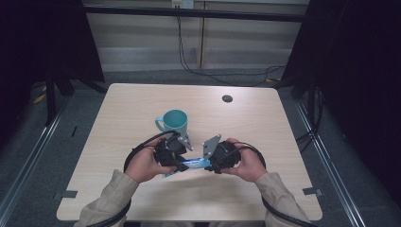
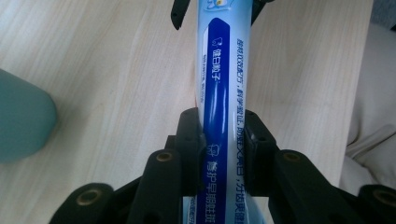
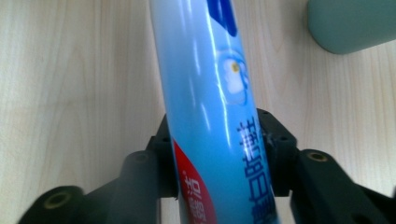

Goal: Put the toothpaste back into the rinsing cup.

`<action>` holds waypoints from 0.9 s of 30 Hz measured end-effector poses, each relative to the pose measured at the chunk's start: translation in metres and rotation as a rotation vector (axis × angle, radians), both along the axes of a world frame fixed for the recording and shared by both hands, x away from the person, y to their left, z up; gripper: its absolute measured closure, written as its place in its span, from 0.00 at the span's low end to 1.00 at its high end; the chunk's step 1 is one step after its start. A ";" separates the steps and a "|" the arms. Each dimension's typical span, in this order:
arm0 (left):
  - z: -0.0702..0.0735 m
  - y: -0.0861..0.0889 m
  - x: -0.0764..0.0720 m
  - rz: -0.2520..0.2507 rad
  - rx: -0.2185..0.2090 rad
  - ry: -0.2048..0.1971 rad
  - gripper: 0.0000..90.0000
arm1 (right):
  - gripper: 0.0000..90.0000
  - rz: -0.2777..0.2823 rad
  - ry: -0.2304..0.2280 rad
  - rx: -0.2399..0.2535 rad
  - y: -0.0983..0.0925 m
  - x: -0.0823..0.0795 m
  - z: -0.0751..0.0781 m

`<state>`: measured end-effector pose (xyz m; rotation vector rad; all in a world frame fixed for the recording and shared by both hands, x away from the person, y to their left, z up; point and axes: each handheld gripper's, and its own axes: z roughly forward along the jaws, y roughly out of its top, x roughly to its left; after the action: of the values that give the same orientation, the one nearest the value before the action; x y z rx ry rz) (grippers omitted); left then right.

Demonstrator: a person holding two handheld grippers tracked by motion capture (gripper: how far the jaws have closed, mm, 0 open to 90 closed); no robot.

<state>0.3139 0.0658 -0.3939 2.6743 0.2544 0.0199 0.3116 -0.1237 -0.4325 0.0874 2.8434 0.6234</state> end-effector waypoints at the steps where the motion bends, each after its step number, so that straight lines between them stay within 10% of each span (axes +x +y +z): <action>1: 0.000 -0.001 -0.001 -0.001 -0.011 -0.019 0.75 | 0.71 -0.035 0.025 -0.006 0.001 -0.001 0.000; 11: 0.006 0.013 0.006 0.063 -0.133 -0.081 0.34 | 0.74 -0.087 0.033 -0.027 -0.007 0.000 -0.003; 27: -0.009 0.039 0.011 0.177 -0.242 -0.048 0.24 | 0.77 -0.235 0.000 0.079 -0.040 0.006 0.018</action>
<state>0.3251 0.1045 -0.4025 2.4014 0.4482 0.1016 0.3178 -0.1639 -0.4146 0.4275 2.7510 0.6823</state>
